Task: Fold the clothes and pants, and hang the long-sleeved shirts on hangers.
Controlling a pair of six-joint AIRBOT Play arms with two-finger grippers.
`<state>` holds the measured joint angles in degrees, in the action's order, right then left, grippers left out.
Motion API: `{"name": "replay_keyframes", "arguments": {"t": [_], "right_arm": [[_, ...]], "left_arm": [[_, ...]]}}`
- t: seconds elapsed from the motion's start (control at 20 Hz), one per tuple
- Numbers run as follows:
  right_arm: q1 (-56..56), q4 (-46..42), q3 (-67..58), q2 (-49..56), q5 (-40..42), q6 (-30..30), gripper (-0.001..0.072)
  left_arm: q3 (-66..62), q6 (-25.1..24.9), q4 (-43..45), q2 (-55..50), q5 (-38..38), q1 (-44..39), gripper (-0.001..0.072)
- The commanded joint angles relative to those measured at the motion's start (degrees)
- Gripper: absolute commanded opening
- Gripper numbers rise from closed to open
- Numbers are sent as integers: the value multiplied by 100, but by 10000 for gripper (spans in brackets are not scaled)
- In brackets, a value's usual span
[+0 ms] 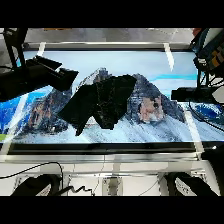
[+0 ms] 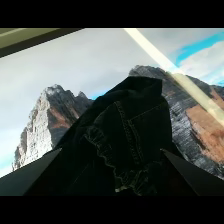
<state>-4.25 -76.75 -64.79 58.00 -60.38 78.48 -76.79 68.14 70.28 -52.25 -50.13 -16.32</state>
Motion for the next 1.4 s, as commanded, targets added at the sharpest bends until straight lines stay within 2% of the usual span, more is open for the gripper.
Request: {"name": "replay_keyframes", "arguments": {"t": [0.0,0.1,0.3,0.5,0.65,0.7,0.75,0.8,0.85,0.95,1.0,1.05,1.1,1.15,1.35], "right_arm": [[7,9,-2,-2,0,2,22],[7,83,-2,-2,-4,17,22],[42,1095,0,4,-146,-116,21],[1064,1381,321,4,-828,-1456,22],[2223,1320,804,4,-691,-1843,23],[2555,1270,951,4,-452,-1843,60],[2905,1185,1102,4,-131,-1851,242],[3224,1088,1228,7,227,-1928,477],[3501,973,1311,26,605,-1971,545],[3987,533,1329,210,1189,-1969,551],[4186,293,1329,361,1379,-1969,552],[4382,15,1329,566,1537,-1971,558],[4553,-245,1329,782,1694,-1993,618],[4695,-396,1327,973,1862,-2122,694],[5160,-636,1325,1565,2719,-2524,694]], "left_arm": [[-4,0,0,4,0,0,712],[-4,0,0,4,0,0,713],[-4,0,0,4,2,0,713],[-4,0,0,4,0,0,712],[-4,0,0,4,0,0,712],[-4,2,-2,4,0,0,713],[-4,2,-2,4,0,0,712],[-4,2,0,4,0,0,713],[-4,2,-4,2,2,0,712],[-4,120,0,-28,-4,0,708],[-4,297,4,-57,-33,2,650],[-4,369,85,-76,-94,7,470],[-4,369,243,-92,-179,4,326],[-4,372,391,-96,-225,7,301],[-4,372,1058,-96,-378,11,302]]}}
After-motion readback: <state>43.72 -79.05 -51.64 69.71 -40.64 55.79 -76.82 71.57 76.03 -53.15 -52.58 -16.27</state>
